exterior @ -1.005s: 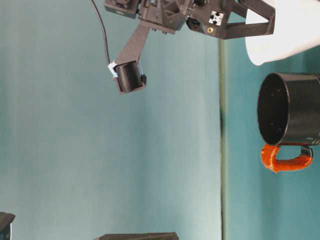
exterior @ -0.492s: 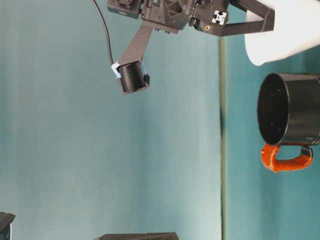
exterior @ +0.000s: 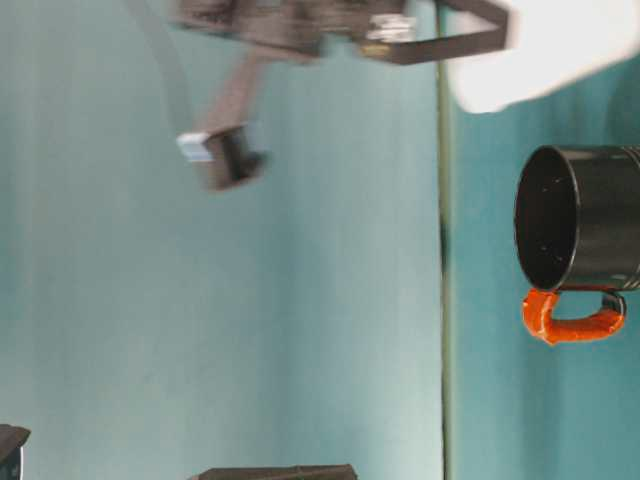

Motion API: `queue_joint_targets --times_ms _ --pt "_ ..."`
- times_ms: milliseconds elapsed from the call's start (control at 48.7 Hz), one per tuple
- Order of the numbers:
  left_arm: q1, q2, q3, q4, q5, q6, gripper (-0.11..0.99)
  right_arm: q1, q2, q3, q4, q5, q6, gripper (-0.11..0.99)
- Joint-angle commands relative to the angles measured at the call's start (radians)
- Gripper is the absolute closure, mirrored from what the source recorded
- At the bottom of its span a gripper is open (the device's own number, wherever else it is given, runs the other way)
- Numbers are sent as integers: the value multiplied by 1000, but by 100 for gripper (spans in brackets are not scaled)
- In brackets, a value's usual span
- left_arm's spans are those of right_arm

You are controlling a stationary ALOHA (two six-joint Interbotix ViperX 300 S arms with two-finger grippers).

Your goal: Put the paper cup into the moved red handle cup holder.

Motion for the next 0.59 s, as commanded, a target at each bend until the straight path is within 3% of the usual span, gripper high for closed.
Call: queue_joint_targets --times_ms 0,267,472,574 --pt "2 -14 -12 3 -6 -2 -7 -11 -67 -80 -12 81 3 99" --pt "2 -14 -12 3 -6 -2 -7 -25 -114 -293 -17 291 3 99" --pt "0 -14 -12 3 -6 -5 -7 -18 -52 -390 -17 319 -2 99" --pt "0 -14 -11 3 -6 -28 -7 -15 -15 -431 -17 318 -5 99"
